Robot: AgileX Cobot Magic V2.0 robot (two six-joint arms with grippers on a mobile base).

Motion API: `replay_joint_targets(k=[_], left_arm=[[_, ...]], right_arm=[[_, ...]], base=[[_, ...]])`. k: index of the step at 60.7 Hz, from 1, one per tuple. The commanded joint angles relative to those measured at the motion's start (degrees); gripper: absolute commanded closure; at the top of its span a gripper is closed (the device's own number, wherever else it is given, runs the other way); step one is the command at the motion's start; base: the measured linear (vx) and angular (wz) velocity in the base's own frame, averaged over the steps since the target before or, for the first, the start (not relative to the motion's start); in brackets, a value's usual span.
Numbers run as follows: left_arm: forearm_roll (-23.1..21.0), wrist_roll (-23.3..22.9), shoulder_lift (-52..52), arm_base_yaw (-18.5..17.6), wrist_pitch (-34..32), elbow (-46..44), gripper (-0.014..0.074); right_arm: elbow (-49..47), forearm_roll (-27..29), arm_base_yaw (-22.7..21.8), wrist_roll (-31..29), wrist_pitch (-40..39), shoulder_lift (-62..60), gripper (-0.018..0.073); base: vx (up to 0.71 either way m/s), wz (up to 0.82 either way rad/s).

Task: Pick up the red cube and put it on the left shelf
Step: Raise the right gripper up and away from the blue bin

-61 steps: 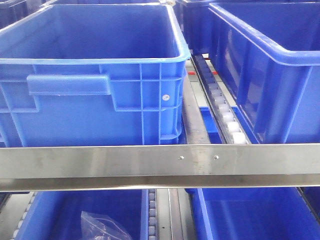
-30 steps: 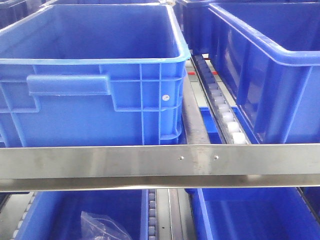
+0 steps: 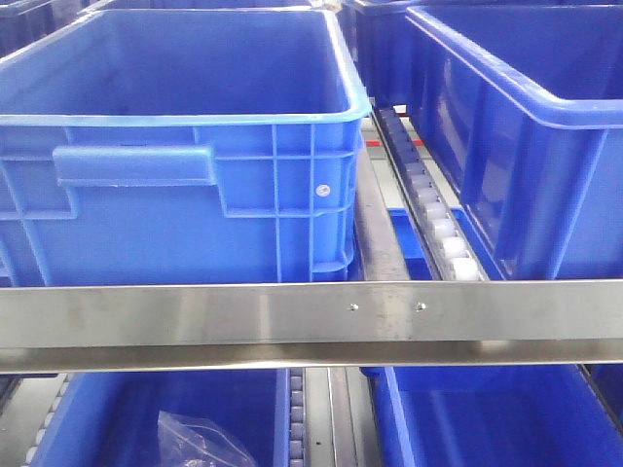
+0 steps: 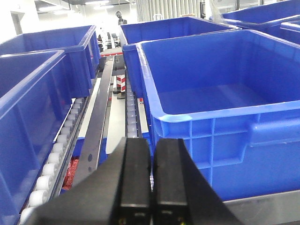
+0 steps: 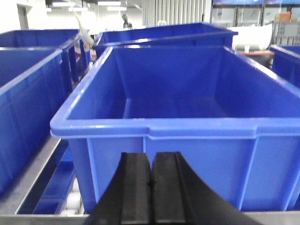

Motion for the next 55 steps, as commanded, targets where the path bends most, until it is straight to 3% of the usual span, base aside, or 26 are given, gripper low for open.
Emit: replay_joint_targets(k=[1,55], left_arm=[[-0.1,0.1,0.5,-0.3,-4.8,1.3,0.0491],[-0.1,0.1,0.5,-0.3,-4.8,1.3,0.0491]], right_arm=[[-1.4,-0.3,-0.1,-0.2,-3.0,-1.1,0.051],[-1.4,-0.3,-0.1,-0.2,-2.6,-1.1,0.051]], base=[[0.0,0.0],[0.0,0.0]])
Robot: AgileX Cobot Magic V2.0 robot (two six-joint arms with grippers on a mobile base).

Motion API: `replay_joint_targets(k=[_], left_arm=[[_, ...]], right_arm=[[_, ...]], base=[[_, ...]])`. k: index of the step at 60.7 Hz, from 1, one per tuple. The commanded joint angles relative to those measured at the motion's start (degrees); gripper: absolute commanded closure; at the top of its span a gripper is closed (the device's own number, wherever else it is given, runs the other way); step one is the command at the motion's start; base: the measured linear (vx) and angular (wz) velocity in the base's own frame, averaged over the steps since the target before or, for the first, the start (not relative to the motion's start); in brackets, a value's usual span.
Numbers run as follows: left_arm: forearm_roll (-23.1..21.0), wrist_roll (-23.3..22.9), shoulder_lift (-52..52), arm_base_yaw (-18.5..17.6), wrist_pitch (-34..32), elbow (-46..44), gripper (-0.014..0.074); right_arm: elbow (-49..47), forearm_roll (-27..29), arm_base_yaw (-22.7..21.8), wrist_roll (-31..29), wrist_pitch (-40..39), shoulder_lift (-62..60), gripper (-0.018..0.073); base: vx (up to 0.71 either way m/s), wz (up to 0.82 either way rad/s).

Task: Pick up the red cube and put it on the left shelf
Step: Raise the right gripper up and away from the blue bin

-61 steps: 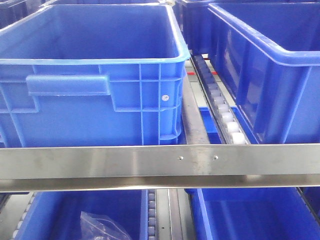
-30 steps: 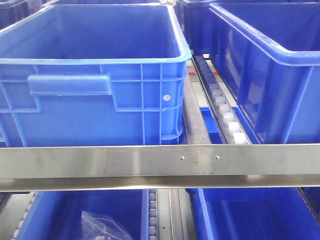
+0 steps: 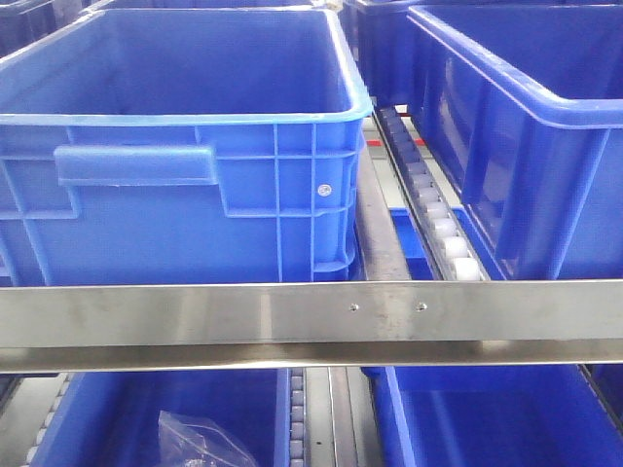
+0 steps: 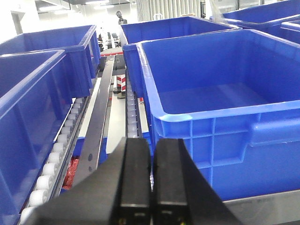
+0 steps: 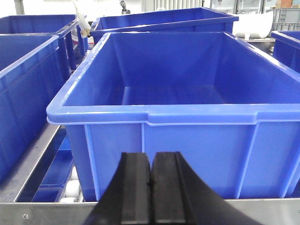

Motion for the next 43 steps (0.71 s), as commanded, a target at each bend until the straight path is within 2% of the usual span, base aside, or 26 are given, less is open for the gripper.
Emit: replay_joint_targets(k=[1,43], left_arm=[[-0.1,0.1,0.5,-0.3,-4.8,1.3,0.0491],[-0.1,0.1,0.5,-0.3,-4.8,1.3,0.0491]], right_arm=[[-1.4,-0.3,-0.1,-0.2,-4.6,-1.1,0.051],[-1.4,-0.3,-0.1,-0.2,-4.5,-1.1,0.051]], base=[[0.0,0.0],[0.0,0.0]])
